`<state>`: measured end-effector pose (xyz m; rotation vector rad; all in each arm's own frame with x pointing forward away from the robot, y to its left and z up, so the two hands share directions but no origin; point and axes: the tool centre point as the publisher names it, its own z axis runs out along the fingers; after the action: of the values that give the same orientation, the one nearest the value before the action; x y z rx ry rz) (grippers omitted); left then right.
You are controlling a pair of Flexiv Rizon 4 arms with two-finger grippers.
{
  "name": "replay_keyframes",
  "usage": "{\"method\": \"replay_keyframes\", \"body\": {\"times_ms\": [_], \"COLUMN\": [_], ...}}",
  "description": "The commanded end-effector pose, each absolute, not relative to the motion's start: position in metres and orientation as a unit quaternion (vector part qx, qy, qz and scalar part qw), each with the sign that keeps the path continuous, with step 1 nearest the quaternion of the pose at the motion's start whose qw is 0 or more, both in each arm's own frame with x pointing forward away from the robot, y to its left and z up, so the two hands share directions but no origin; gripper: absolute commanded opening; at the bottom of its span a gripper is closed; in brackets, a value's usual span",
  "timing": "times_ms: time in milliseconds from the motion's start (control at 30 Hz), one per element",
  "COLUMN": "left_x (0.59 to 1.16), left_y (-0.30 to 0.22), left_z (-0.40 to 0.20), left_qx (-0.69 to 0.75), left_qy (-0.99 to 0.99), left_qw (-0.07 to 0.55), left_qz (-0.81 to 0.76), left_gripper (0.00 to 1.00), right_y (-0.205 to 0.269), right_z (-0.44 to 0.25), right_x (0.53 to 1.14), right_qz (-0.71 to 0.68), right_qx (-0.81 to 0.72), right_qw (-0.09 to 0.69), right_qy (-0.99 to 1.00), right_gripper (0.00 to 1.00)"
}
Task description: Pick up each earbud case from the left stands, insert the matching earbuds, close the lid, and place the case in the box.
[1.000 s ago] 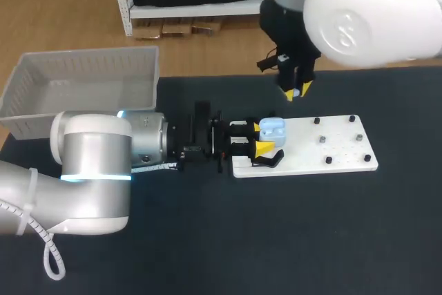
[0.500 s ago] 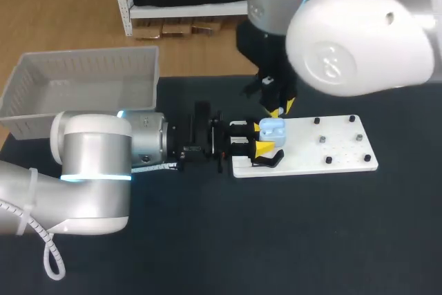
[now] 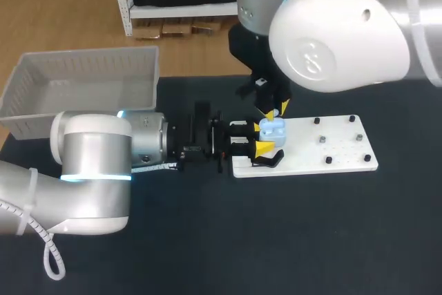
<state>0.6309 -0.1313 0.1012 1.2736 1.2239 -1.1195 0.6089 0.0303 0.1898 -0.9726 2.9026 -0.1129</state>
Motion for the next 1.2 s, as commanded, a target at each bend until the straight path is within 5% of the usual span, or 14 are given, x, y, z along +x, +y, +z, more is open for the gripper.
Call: {"method": "replay_keyframes", "body": {"times_ms": [33,1200], "left_x": [0.628,0.628], "left_y": [-0.132,-0.132], "left_z": [0.101,0.101], "left_qx": [0.524,0.524], "left_qy": [0.507,0.507], "left_qw": [0.506,0.506], "left_qz": [-0.460,-0.460], "left_gripper": [0.00,0.00], "right_y": [0.031,0.040], "right_z": [0.188,0.160], "right_x": [0.609,0.609], "right_qz": [-0.033,-0.026], "right_qx": [-0.318,-0.322], "right_qw": [0.039,0.039], "right_qy": [0.947,0.945], "right_gripper": [0.00,0.00]}}
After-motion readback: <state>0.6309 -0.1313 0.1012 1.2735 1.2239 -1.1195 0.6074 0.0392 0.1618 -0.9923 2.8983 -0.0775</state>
